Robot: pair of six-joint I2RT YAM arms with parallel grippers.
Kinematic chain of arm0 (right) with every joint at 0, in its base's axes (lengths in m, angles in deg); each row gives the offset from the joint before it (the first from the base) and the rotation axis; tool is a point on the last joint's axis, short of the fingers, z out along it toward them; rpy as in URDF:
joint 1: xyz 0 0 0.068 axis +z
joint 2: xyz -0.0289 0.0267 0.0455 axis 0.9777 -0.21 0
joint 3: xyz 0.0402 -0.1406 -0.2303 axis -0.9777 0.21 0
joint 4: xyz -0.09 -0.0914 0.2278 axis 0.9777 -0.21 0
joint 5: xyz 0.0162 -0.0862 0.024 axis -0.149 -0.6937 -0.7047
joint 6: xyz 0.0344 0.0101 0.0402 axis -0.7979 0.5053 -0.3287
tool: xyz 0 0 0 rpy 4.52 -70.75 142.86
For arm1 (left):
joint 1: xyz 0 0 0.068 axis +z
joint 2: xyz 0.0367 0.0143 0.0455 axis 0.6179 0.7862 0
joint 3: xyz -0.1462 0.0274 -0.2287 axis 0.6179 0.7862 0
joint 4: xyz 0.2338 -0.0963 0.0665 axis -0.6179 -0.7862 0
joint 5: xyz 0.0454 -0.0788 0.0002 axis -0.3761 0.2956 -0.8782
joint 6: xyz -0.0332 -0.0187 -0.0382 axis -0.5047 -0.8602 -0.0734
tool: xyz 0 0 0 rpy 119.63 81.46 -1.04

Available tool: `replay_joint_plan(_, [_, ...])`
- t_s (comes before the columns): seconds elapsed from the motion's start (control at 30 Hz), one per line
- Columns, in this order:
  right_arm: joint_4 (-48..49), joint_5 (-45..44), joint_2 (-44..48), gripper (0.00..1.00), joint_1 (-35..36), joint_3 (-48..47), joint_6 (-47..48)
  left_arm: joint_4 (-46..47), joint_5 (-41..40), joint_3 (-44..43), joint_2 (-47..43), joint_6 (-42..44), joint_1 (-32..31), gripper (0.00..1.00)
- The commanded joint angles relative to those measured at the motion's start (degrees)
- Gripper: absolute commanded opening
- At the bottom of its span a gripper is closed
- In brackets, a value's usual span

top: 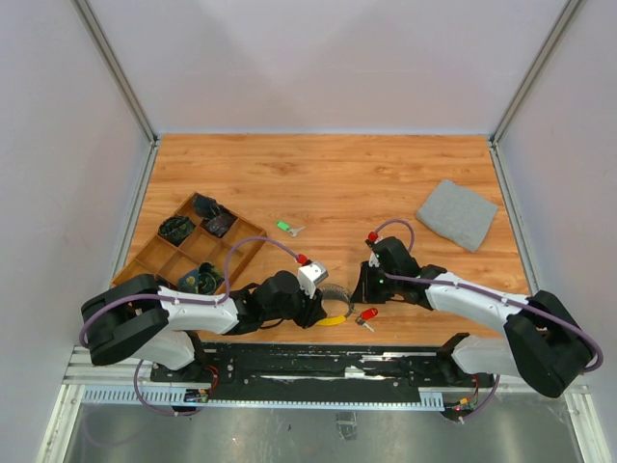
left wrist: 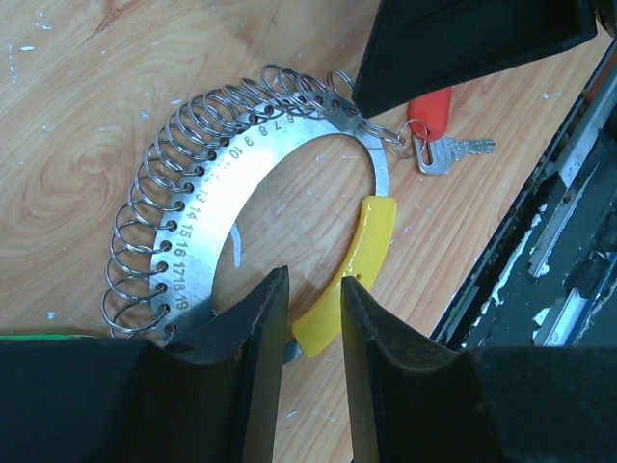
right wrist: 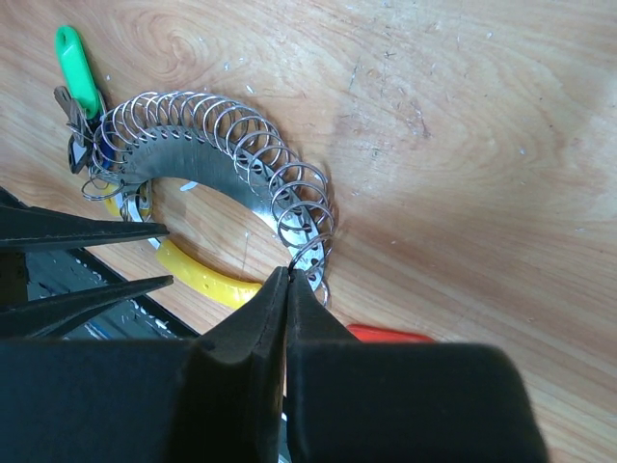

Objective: Put the keys on the keyring

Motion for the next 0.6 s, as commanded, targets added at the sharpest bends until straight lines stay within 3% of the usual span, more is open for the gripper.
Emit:
replay_joint_plan(0.0, [-0.6, -1.0, 1.3, 0.01, 0.7, -1.4, 0.8, 2.2, -0.2, 0.4, 0.3, 0.1, -0.6, 0.34])
replay_joint_plan(0.23, [3.9, 1.0, 4.6, 0.01, 0.7, 0.9, 3.2, 2.4, -1.1, 0.5, -4.4, -0.6, -0.5, 0.33])
replay_joint_plan(0.57, [11.8, 6.3, 11.3, 0.01, 0.7, 3.5, 16.1, 0.5, -6.3, 0.1, -18.2, 0.4, -0.6, 0.37])
